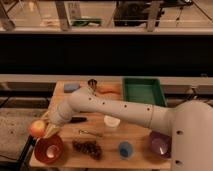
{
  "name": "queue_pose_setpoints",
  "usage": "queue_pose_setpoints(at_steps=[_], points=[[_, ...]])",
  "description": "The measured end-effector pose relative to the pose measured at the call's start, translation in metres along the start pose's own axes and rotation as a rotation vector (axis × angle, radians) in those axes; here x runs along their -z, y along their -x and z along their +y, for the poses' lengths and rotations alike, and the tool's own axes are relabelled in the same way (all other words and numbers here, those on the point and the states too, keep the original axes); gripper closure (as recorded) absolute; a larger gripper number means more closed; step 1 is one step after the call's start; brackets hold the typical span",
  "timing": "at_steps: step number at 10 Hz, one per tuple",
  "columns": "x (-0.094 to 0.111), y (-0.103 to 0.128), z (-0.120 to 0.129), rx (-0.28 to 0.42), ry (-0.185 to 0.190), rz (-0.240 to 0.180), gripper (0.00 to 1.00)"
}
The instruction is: Place apple in red bowl
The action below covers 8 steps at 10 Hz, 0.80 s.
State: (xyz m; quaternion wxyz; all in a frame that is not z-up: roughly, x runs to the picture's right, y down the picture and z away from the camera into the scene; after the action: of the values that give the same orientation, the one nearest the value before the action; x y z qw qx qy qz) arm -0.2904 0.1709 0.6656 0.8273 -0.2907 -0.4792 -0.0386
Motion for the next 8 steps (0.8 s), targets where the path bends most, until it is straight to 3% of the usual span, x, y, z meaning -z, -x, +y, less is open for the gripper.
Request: queue_pose_setpoints(at_steps=[5,8], points=[[0.01,0.007,0.044,-0.057,-0.042,0.029,0.83],[0.009,-0.012,0.059,-0.112,-0.069,0.032,0.78]])
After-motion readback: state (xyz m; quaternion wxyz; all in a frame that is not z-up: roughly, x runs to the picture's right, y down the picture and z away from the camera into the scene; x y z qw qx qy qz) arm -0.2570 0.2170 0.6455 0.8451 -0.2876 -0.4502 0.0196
